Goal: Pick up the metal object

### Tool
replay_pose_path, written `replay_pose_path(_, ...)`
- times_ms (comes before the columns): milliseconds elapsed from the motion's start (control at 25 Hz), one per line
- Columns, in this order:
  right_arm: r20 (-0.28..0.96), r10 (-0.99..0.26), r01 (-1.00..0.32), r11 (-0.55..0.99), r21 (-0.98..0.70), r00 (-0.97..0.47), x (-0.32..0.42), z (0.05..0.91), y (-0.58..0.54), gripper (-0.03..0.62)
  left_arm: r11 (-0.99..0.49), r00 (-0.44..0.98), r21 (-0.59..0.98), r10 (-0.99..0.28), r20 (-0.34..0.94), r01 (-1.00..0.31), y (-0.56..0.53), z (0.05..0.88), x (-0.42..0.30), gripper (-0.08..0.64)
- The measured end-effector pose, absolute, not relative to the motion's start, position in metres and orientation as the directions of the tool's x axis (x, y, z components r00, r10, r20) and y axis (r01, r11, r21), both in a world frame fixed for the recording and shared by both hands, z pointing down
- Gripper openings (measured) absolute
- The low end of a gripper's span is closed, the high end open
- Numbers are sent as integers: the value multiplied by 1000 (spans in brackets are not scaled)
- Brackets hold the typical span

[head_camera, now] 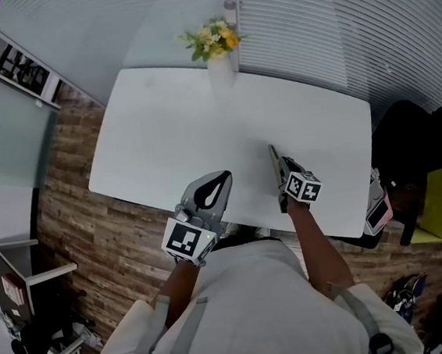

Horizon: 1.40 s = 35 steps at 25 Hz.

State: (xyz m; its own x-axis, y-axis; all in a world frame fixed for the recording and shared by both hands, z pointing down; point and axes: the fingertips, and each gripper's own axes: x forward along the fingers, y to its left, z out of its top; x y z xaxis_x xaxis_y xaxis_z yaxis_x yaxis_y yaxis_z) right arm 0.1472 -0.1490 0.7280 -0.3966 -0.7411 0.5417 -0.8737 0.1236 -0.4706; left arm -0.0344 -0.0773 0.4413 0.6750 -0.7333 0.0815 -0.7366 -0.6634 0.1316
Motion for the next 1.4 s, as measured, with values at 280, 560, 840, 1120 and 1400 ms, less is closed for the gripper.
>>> replay_pose_path(280,534,-743,-885,168,-434,-403,145,718,-145,9,-666,677,127,-731,82,-735,-77,435,-32,3)
replay_pose_path(560,522,-749,-896,215,-389,-407,145,704,-144,9,-675,685,127,-724,77,-727,-77,434,-30,3)
replay_pose_path(840,503,-759,-901,258,-350,-413,147,685,-142,9,-681,691,126,-720,64,-721,-77,430,-26,3)
replay_pose_path(1120,478,-767,-899,306,-312,-427,145,661,-140,9,-689,699,125,-713,56,-714,-78,429,-23,3)
replay_pose_path(1400,453,-773,-895,361,-263,-444,142,629,-135,9,-689,698,127,-714,49,-713,-80,425,-20,3)
